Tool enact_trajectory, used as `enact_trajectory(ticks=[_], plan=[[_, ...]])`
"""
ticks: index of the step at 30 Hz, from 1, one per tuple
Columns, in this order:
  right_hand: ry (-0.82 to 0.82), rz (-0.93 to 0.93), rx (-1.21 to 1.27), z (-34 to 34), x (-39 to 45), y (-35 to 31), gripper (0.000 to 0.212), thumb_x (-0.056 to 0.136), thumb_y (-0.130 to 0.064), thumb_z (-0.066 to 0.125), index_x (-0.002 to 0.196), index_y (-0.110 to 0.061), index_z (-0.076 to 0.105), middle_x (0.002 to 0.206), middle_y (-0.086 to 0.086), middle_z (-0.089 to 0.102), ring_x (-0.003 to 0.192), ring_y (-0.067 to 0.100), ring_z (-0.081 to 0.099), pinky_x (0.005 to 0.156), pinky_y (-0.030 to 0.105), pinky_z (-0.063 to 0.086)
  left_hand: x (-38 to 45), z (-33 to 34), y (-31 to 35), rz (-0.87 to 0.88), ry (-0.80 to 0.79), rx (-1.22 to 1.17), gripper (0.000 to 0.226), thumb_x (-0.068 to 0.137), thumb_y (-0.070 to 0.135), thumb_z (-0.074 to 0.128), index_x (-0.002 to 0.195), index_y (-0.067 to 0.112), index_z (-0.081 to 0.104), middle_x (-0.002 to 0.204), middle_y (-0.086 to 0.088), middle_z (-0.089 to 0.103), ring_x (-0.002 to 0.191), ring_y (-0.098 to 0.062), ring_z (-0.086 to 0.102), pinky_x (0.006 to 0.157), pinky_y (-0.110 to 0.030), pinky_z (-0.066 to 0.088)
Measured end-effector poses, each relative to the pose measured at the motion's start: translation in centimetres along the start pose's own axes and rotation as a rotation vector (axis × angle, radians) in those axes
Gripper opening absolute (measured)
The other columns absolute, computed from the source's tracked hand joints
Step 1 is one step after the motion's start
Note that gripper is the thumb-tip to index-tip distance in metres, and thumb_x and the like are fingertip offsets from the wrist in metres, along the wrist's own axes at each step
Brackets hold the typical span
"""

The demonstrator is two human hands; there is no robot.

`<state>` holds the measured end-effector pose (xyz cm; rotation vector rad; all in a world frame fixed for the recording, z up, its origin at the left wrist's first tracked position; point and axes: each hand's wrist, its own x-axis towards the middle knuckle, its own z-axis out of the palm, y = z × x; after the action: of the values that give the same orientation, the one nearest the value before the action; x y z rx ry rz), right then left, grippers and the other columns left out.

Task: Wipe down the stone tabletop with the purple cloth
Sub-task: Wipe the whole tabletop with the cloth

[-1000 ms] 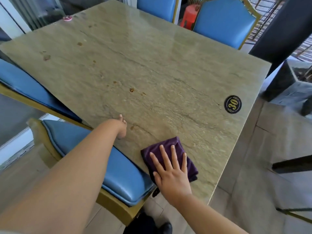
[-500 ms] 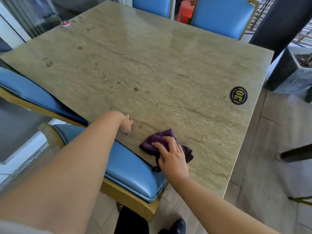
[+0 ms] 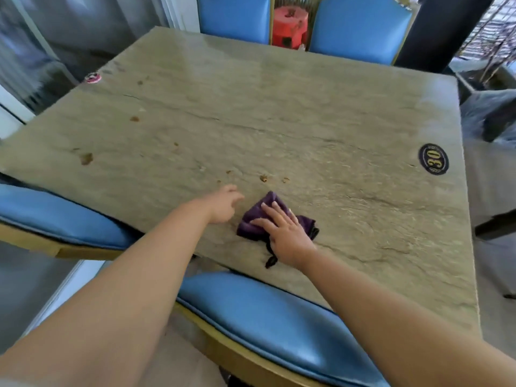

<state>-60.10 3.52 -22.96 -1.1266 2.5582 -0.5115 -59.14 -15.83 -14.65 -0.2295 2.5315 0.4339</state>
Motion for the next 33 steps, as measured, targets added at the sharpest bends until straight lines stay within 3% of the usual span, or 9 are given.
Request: enact_trajectory(ticks=[4, 6, 9, 13, 20, 22, 26, 30, 33], plan=[[-0.085, -0.198, 0.034, 1.6, -3.0, -1.1, 0.057, 0.085, -0.014, 0.045, 0.138, -0.034, 0.041, 0.159, -0.003, 0.015, 0.148, 0.015, 0.000, 0.120, 0.041, -0.002, 1.7, 1.4, -3.1, 0.054, 0.076, 0.011, 0.058, 0.098, 0.015, 0.045, 0.152, 0.021, 0.024, 0.162, 0.001, -0.004, 0.148, -0.024, 0.012, 0.118, -0.034, 0.016], [-0.028, -0.126, -0.074, 1.3, -4.5, 0.9, 0.053, 0.087, -0.027, 0.038, 0.139, -0.038, 0.036, 0.159, -0.007, 0.014, 0.147, 0.011, -0.001, 0.119, 0.043, -0.002, 2.3, 2.6, -3.7, 0.049, 0.058, 0.040, 0.067, 0.099, 0.035, 0.046, 0.154, 0.022, 0.010, 0.161, 0.001, -0.017, 0.149, -0.025, -0.004, 0.121, -0.040, 0.006], [0.111, 0.292, -0.152, 0.5, -5.0, 3.5, 0.059, 0.086, -0.046, 0.019, 0.144, -0.039, 0.024, 0.161, -0.007, 0.003, 0.146, 0.012, -0.012, 0.119, 0.050, -0.004, 2.9, 4.0, -4.0, 0.054, 0.028, 0.113, 0.081, 0.097, 0.052, 0.040, 0.153, 0.022, -0.011, 0.154, -0.002, -0.034, 0.144, -0.022, -0.027, 0.116, -0.039, -0.013], [0.257, 0.773, 0.035, -0.4, 0.7, 1.9, 0.057, 0.094, -0.040, 0.034, 0.148, -0.030, 0.016, 0.161, 0.005, -0.008, 0.146, 0.023, -0.017, 0.116, 0.047, -0.014, 3.6, 4.0, -4.8, 0.074, 0.043, 0.087, 0.085, 0.093, 0.056, 0.043, 0.154, 0.022, -0.007, 0.156, -0.001, -0.032, 0.144, -0.020, -0.026, 0.117, -0.039, -0.011], [0.481, 0.542, 0.189, 1.5, 1.8, -0.9, 0.046, 0.089, -0.015, 0.049, 0.134, -0.020, 0.042, 0.156, 0.001, 0.022, 0.147, 0.015, 0.005, 0.117, 0.027, -0.006, 4.6, 2.9, -5.1, 0.145, 0.373, 0.024, 0.061, 0.087, 0.050, 0.057, 0.141, 0.026, 0.040, 0.152, 0.000, 0.025, 0.140, -0.024, 0.026, 0.114, -0.038, 0.026], [0.609, 0.722, 0.240, 1.0, 2.1, 0.3, 0.046, 0.088, -0.009, 0.048, 0.133, -0.015, 0.043, 0.156, 0.004, 0.023, 0.147, 0.017, 0.007, 0.118, 0.026, -0.006, 6.0, 2.2, -6.2, 0.125, 0.420, 0.081, 0.065, 0.089, 0.052, 0.051, 0.146, 0.029, 0.031, 0.158, -0.001, 0.014, 0.146, -0.025, 0.016, 0.118, -0.042, 0.017], [0.697, 0.922, 0.249, -0.5, 6.9, 2.3, 0.054, 0.088, -0.007, 0.043, 0.142, -0.010, 0.035, 0.158, 0.010, 0.016, 0.148, 0.021, 0.002, 0.120, 0.036, -0.004, 8.7, 2.3, -8.4, -0.078, 0.211, 0.130, 0.088, 0.086, 0.075, 0.024, 0.147, 0.034, -0.023, 0.150, 0.005, -0.042, 0.140, -0.018, -0.035, 0.114, -0.049, -0.018], [0.596, 0.864, 0.244, -1.6, 12.5, 2.6, 0.060, 0.088, -0.008, 0.039, 0.146, -0.011, 0.027, 0.160, 0.008, 0.009, 0.148, 0.019, -0.003, 0.119, 0.036, -0.008, 9.1, 2.4, -8.8, -0.066, 0.135, 0.118, 0.085, 0.085, 0.076, 0.018, 0.139, 0.036, -0.035, 0.143, 0.008, -0.051, 0.133, -0.016, -0.045, 0.110, -0.049, -0.025], [0.530, 0.648, 0.276, -0.5, 14.6, -0.5, 0.057, 0.086, -0.006, 0.043, 0.142, -0.014, 0.036, 0.159, 0.003, 0.016, 0.148, 0.016, 0.002, 0.117, 0.029, -0.010, 9.2, 2.0, -8.9, -0.074, 0.144, 0.046, 0.074, 0.094, 0.062, 0.023, 0.145, 0.038, -0.025, 0.148, 0.012, -0.042, 0.137, -0.011, -0.038, 0.110, -0.044, -0.024]])
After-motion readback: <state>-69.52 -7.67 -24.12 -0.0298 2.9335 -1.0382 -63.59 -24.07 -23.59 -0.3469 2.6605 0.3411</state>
